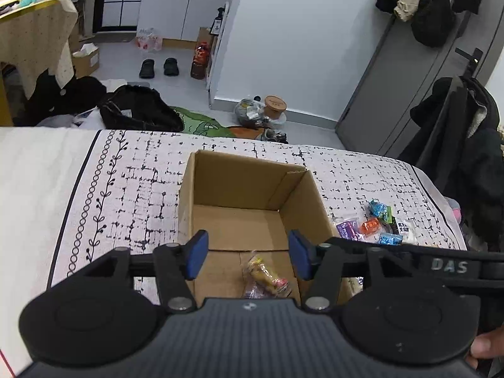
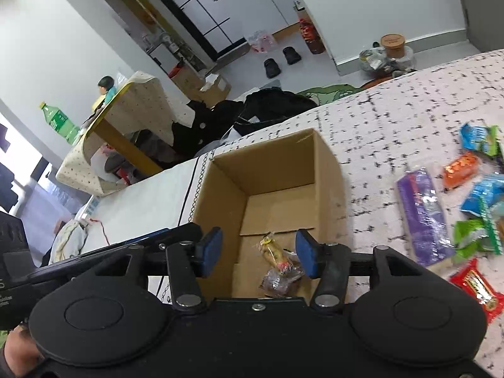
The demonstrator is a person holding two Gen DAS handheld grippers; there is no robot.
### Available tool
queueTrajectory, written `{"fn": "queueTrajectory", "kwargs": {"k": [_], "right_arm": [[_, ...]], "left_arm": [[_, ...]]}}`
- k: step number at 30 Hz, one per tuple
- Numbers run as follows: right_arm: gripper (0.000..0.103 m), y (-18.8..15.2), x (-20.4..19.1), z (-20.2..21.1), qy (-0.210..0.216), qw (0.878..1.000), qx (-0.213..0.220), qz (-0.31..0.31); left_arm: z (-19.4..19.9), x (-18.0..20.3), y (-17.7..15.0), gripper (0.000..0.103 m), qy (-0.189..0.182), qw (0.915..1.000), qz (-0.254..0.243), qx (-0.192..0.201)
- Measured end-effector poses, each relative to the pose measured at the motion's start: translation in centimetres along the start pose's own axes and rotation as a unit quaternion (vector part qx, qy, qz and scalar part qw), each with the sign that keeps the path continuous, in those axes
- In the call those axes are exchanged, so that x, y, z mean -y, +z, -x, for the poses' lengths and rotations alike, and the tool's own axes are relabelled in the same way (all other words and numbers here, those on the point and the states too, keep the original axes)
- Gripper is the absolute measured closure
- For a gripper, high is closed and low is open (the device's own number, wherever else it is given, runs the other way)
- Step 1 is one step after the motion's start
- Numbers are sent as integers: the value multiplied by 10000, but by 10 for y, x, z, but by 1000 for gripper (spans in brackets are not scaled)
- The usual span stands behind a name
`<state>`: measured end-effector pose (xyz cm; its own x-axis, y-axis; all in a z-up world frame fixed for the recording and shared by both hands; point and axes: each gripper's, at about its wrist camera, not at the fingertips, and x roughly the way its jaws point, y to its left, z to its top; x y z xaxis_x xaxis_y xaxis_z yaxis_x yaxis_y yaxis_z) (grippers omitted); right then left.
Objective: Organize snacks
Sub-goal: 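Open both grippers to drop the packets into the box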
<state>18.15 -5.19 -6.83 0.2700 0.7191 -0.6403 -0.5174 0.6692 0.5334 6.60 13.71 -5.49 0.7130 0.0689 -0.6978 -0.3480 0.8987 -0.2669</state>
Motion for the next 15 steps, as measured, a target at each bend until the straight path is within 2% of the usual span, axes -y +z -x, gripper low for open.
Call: {"fn": "queueTrajectory", "kwargs": {"k": [1, 5, 7, 13, 15], "right_arm": [[48, 0, 2, 4, -15, 10000, 10, -15], [32, -3, 11, 23, -208, 9997, 126, 26], [27, -4, 16, 32, -329, 9993, 177, 79], [14, -7, 29, 54, -612, 9974, 318, 202], [6, -8, 34, 62, -637, 9972, 350, 166]], "left_arm": [[0, 1, -1, 44, 8, 10000, 2, 11], [1, 4, -3, 39, 5, 10000, 62, 1], [3, 7, -3, 26, -1, 9999, 100, 105], [11, 23, -2, 7, -135, 9995, -4, 268], [11, 28, -2, 4, -217, 9995, -64, 226]]}}
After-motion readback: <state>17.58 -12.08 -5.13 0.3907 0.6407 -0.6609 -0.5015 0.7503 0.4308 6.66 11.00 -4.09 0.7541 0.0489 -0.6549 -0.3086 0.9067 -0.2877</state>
